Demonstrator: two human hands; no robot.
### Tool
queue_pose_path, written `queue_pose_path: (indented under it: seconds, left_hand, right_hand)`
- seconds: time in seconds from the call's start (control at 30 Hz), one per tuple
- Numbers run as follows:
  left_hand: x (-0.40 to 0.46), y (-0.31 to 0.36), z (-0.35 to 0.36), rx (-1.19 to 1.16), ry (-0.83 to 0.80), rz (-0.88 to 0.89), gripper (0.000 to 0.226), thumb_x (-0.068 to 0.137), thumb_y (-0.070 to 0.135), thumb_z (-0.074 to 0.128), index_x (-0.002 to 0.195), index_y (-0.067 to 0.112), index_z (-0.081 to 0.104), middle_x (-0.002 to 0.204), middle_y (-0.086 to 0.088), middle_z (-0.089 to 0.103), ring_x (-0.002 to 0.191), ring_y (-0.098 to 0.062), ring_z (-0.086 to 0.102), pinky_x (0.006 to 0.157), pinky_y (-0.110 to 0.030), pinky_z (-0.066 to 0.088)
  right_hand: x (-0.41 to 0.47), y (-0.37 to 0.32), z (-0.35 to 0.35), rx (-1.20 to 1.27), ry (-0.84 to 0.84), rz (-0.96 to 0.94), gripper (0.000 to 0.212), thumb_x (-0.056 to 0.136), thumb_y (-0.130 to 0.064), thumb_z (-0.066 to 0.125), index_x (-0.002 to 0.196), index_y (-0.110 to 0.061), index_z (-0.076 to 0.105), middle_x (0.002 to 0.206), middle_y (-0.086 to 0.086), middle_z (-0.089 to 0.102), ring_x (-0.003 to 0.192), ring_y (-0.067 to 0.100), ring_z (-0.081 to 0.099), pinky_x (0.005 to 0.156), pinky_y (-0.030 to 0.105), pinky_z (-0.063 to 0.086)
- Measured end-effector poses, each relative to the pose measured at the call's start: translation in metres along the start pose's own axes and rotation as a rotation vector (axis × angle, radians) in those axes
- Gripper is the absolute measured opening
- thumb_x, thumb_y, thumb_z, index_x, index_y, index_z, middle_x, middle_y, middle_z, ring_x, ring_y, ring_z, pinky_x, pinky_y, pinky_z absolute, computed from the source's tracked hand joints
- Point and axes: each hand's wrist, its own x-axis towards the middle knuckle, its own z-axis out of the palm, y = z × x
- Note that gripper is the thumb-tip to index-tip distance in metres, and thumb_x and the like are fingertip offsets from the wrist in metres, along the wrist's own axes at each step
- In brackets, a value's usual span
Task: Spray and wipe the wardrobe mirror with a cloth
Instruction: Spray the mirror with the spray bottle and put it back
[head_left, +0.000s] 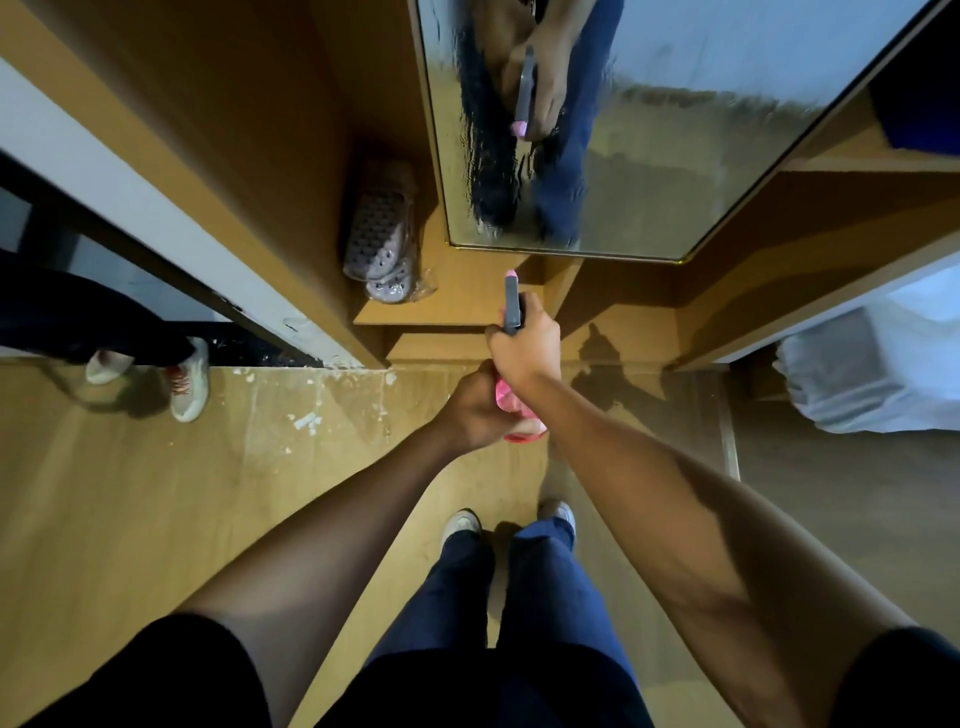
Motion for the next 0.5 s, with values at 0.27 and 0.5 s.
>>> queue_pose_path:
  seconds: [0.27, 0.5]
  left_hand:
    - [-0.004, 0.010, 0.015, 0.054, -0.083, 0.052, 0.060, 0.061, 0.011, 0.081, 0.113, 0.012, 0.051, 0.099, 0.007, 0.062, 0.099, -0.015, 0.059, 0.078, -0.021, 0.047]
    - [-0.008, 0.021, 0.038, 0.105, -0.158, 0.116, 0.050, 0.068, 0.000, 0.078, 0.108, 0.016, 0.052, 0.091, 0.011, 0.061, 0.083, -0.001, 0.057, 0.065, -0.007, 0.043]
  right_hand:
    - [-0.014, 0.012, -0.022, 0.103, 0.170, 0.087, 0.019, 0.083, -0.005, 0.057, 0.102, -0.009, 0.055, 0.089, 0.005, 0.061, 0.083, 0.027, 0.060, 0.077, 0.038, 0.052]
    - [-0.026, 0.017, -0.051, 0.051, 0.240, 0.103, 0.018, 0.084, -0.004, 0.056, 0.100, -0.010, 0.053, 0.078, -0.005, 0.054, 0.068, 0.010, 0.052, 0.060, 0.022, 0.043]
